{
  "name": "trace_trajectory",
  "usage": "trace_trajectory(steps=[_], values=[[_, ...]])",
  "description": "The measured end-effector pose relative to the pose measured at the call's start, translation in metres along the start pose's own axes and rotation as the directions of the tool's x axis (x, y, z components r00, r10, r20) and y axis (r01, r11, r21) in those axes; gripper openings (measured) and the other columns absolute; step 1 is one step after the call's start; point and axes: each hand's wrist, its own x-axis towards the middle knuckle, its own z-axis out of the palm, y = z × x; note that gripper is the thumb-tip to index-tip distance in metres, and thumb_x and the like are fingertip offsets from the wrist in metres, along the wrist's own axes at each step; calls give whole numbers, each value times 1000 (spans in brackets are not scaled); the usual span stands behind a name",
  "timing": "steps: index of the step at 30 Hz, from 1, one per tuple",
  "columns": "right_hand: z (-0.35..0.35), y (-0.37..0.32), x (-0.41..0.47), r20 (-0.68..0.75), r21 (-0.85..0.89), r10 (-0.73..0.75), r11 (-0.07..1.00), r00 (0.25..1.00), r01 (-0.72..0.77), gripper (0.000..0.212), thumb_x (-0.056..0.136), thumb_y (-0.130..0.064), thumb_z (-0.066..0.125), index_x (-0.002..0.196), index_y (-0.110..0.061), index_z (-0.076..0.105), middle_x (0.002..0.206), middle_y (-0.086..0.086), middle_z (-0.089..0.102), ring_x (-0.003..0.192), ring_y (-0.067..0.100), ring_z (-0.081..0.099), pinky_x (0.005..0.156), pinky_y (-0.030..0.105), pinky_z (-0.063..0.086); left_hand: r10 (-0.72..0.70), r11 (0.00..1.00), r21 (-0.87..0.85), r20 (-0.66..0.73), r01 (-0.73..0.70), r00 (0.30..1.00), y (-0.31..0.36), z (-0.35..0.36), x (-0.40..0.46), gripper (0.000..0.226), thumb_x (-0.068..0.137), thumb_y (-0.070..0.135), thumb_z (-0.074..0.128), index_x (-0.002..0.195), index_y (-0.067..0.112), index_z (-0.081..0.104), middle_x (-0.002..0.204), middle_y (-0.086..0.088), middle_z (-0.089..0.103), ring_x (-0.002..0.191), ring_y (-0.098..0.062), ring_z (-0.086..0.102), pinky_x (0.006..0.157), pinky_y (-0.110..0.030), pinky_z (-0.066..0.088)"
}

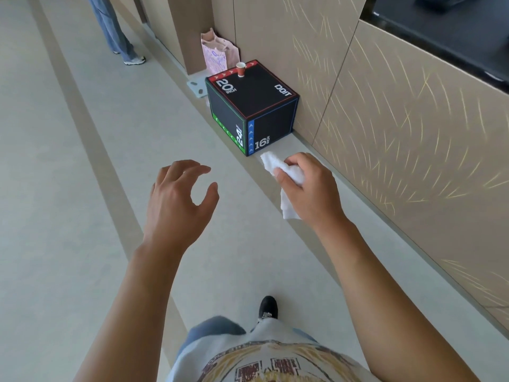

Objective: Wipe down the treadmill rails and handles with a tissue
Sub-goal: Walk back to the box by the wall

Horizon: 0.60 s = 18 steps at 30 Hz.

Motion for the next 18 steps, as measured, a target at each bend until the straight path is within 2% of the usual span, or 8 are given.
trace_trajectory(steps=[4,9,13,18], values=[[8,20,38,13,17,18,1000,1000,-18,19,100,-37,68,96,-20,62,92,-10,64,78,12,59,64,25,45,15,999,41,22,-16,1000,-1,20,43,40,96,43,59,126,21,72,129,2,65,125,-27,55,100,-53,50],[26,30,97,14,28,20,999,1000,-20,17,100,-38,68,95,-24,61,91,-10,63,80,6,60,63,14,40,19,998,62,5,-19,1000,-19,38,103,40,96,43,59,126,20,72,129,0,66,124,-30,56,101,-54,50],[53,32,145,28,31,32,999,999,-33,18,99,-38,68,95,-22,62,88,-8,64,79,6,60,61,11,38,14,999,42,7,-14,1000,-47,49,147,43,95,46,57,126,21,72,130,0,66,125,-30,56,102,-54,50],[105,27,221,33,20,28,999,999,-29,17,99,-38,67,93,-23,62,88,-8,64,78,11,60,62,18,42,17,999,31,4,-17,1000,-101,58,224,42,95,44,58,126,20,72,130,0,66,123,-31,57,101,-53,50]])
